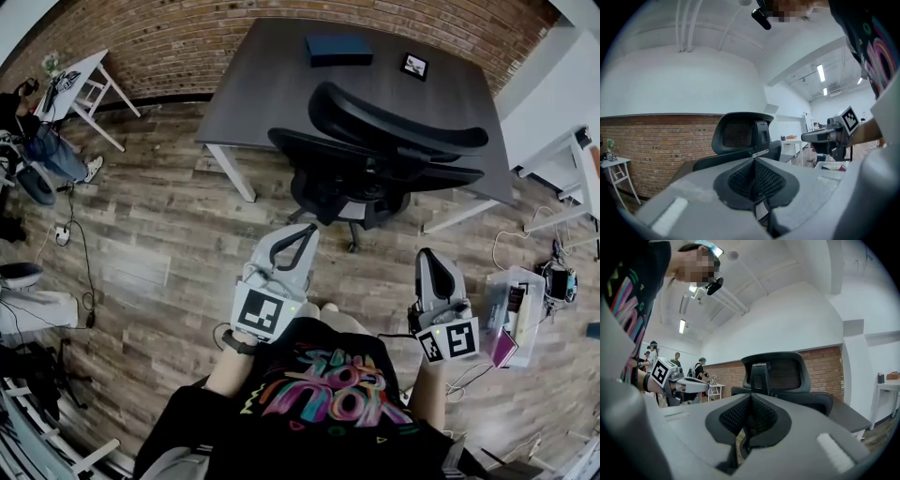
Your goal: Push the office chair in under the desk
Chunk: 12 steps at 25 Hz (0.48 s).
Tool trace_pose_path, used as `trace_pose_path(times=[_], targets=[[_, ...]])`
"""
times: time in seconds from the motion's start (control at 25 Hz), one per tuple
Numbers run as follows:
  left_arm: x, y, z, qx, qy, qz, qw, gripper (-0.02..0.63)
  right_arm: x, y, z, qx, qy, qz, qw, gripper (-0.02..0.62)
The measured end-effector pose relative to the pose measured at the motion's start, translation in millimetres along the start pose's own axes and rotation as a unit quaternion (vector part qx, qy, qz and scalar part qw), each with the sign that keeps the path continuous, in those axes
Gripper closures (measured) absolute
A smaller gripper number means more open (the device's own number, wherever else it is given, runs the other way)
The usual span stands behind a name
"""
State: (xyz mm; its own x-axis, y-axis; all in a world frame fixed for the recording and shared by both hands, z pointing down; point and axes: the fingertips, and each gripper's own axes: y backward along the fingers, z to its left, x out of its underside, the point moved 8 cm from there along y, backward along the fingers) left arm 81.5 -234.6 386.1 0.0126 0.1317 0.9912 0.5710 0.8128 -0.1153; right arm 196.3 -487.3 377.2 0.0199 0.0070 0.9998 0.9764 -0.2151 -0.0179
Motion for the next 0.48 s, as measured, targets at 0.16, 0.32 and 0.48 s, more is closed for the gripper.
trace_pose_path(times=[0.16, 0.32, 0.48], targets=[[1.0, 1.3, -0.4, 0.001, -0.002, 0.001, 1.0000, 0.606, 1.8, 2.0, 2.3, 0.000, -0.003, 0.002, 1.000, 0.597], [1.5, 3.7, -1.6, 0.000, -0.003, 0.002, 1.0000, 0.606, 3.2, 4.7, 2.4, 0.002, -0.006, 0.002, 1.000, 0.597], [2.1, 6.4, -2.0, -0.004, -0.003, 0.004, 1.0000, 0.606, 3.7, 5.7, 4.0, -0.001, -0.011, 0.001, 1.000, 0.597]])
